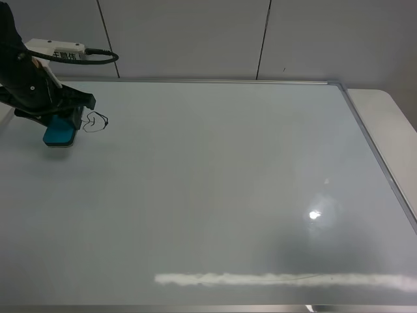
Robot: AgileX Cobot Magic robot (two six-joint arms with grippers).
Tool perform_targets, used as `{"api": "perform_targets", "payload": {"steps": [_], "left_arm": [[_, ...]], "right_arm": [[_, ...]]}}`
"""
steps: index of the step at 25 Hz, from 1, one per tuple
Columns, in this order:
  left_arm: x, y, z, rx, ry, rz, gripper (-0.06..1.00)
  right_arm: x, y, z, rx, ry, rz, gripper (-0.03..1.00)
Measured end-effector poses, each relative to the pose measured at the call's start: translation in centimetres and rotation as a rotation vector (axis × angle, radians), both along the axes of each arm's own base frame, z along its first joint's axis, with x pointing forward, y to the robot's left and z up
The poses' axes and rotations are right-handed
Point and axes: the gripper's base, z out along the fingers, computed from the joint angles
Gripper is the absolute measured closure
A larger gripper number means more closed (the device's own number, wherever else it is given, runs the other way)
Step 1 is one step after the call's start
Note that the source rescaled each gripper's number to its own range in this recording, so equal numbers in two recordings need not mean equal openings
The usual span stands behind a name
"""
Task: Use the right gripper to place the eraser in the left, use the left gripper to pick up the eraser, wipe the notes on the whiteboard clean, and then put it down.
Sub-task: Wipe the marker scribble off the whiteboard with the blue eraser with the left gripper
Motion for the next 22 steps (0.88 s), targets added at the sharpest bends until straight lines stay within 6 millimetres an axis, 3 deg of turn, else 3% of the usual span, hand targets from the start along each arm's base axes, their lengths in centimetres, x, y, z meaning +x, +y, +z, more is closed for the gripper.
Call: {"api": "perform_targets", "payload": {"steps": [13,18,22], "left_arm": [[9.7,5.0,-6.3,0.061,0.091,-0.181,0.94],[11.5,6.2,-6.8,0.067,0.085,-0.191,0.94],[11.7,6.4,-6.9,0.049,0.092,-0.179,0.94]], "right_arm": [[0.0,0.0,0.0,0.0,0.0,0.0,-0.03],[0.0,0.0,0.0,-0.001,0.0,-0.001,-0.03],[0.0,0.0,0.0,-0.001,0.0,-0.001,-0.03]]}}
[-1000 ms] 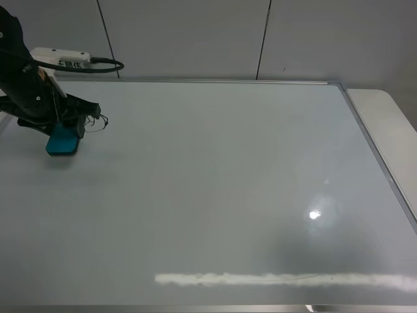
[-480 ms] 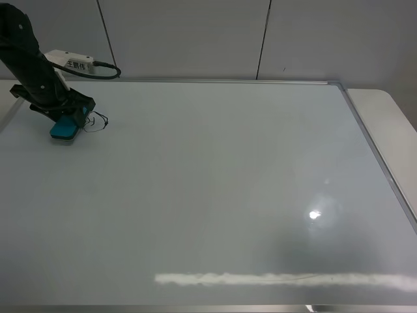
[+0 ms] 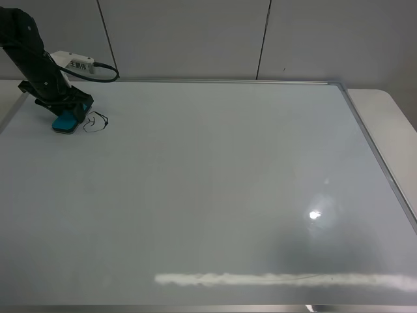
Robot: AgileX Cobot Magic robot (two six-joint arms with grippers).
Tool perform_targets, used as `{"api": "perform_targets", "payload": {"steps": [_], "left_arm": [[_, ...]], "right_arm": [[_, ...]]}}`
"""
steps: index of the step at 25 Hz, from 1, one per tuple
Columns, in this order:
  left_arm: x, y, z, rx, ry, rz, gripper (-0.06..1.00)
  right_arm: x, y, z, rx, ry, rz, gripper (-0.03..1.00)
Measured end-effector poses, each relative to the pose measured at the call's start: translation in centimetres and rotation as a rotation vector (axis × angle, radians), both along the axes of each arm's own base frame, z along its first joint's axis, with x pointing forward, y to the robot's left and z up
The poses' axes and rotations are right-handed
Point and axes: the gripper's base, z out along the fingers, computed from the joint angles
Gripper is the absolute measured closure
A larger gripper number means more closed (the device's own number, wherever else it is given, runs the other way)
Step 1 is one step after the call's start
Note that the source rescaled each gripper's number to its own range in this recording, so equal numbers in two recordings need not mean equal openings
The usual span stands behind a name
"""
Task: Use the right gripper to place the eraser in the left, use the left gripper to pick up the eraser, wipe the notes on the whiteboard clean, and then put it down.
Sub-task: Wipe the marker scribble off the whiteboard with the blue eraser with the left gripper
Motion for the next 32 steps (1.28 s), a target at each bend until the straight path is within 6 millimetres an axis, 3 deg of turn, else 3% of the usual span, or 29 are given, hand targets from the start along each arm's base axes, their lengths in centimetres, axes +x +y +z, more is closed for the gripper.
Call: {"api": "perform_targets", "payload": {"steps": [5,15,19,24,32], "left_arm": [[-0.1,-1.2,0.0,-0.014,0.016,-0.016,0.94],[-0.5,-10.0,-0.3,-0.068,0.018,-0.142,0.94],[-0.6,-11.2,-0.4,-0.079,0.008,-0.152,0.94],[-0.4,-9.6,-0.6,-0.101,0.013,-0.101,0.94],[-0.2,-1.9,-0.6,-0.086,-0.004,0.04,0.94]], "right_arm": [[0.0,0.0,0.0,0.0,0.0,0.0,-0.03],[0.0,0.0,0.0,0.0,0.0,0.0,-0.03],[0.0,0.0,0.0,0.0,0.0,0.0,-0.03],[0.0,0.0,0.0,0.0,0.0,0.0,-0.03],[0.0,0.0,0.0,0.0,0.0,0.0,-0.03]]}}
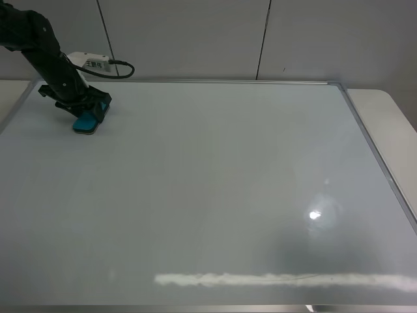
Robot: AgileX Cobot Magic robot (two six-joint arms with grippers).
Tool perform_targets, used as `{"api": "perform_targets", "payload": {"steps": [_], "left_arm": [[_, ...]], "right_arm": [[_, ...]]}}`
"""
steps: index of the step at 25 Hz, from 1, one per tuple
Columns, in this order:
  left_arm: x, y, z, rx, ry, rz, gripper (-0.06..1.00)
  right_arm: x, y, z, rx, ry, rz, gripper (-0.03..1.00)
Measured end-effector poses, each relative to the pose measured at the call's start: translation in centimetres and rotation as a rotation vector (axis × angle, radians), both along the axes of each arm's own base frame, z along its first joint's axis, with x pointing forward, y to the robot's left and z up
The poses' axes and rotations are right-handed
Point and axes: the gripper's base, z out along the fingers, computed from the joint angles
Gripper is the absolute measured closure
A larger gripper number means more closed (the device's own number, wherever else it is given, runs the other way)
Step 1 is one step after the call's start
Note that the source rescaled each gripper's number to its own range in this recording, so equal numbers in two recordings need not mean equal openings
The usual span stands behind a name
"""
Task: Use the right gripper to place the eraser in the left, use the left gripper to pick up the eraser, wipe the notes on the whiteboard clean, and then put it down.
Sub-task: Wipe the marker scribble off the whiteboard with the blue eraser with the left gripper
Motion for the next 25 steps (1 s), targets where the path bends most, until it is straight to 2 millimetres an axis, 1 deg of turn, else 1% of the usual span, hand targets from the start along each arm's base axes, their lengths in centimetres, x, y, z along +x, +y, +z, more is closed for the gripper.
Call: {"api": "perform_targets", "payload": {"steps": [2,5,7,10,14,20,23,25], "left_arm": [[-0.1,2.3,0.0,0.005,0.0,0.042,0.94],[-0.4,4.7,0.0,0.007,-0.001,0.088,0.94],[-0.4,5.2,0.0,0.002,0.0,0.098,0.94],[-0.4,5.1,0.1,0.0,-0.001,0.093,0.94],[-0.2,3.0,0.0,0.016,-0.003,0.029,0.94],[0.0,-3.0,0.0,0.001,-0.005,-0.094,0.94],[-0.2,-5.5,0.0,-0.004,-0.003,-0.144,0.94],[-0.3,-6.4,0.0,-0.006,-0.002,-0.163,0.94]], "right_arm": [[0.0,0.0,0.0,0.0,0.0,0.0,-0.03],[0.0,0.0,0.0,0.0,0.0,0.0,-0.03],[0.0,0.0,0.0,0.0,0.0,0.0,-0.03],[0.0,0.0,0.0,0.0,0.0,0.0,-0.03],[0.0,0.0,0.0,0.0,0.0,0.0,-0.03],[0.0,0.0,0.0,0.0,0.0,0.0,-0.03],[0.0,0.0,0.0,0.0,0.0,0.0,-0.03],[0.0,0.0,0.0,0.0,0.0,0.0,-0.03]]}}
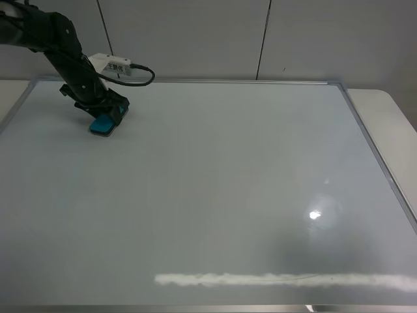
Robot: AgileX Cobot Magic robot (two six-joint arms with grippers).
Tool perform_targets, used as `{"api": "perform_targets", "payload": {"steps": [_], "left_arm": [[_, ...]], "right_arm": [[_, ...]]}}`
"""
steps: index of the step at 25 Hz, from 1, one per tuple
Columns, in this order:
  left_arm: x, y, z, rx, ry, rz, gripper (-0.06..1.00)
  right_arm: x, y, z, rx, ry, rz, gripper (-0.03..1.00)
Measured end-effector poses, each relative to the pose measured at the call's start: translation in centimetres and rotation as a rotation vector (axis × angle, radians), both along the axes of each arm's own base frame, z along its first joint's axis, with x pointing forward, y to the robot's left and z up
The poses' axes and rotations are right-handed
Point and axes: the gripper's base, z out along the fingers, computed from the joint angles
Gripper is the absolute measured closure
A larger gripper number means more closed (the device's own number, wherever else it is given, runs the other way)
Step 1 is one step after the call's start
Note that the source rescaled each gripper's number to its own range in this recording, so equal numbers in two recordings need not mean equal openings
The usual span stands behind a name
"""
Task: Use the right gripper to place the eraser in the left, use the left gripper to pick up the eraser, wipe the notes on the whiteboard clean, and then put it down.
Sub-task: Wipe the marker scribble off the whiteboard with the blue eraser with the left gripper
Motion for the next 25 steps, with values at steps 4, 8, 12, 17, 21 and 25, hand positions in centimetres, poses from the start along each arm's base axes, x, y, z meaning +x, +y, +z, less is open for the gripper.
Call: {"api": "perform_targets", "payload": {"steps": [4,8,12,17,21,25], "left_arm": [[0.0,0.4,0.0,-0.002,0.001,0.004,0.94],[0.2,2.8,0.0,-0.002,0.006,0.052,0.94],[0.3,7.2,0.0,0.012,-0.005,0.12,0.94],[0.1,10.6,0.2,0.002,0.0,0.175,0.94],[0.1,10.4,0.3,-0.007,0.008,0.153,0.94],[0.0,8.1,0.3,-0.01,0.037,0.101,0.94]], "right_arm": [[0.0,0.0,0.0,0.0,0.0,0.0,-0.03],[0.0,0.0,0.0,0.0,0.0,0.0,-0.03],[0.0,0.0,0.0,0.0,0.0,0.0,-0.03],[0.0,0.0,0.0,0.0,0.0,0.0,-0.03],[0.0,0.0,0.0,0.0,0.0,0.0,-0.03],[0.0,0.0,0.0,0.0,0.0,0.0,-0.03]]}}
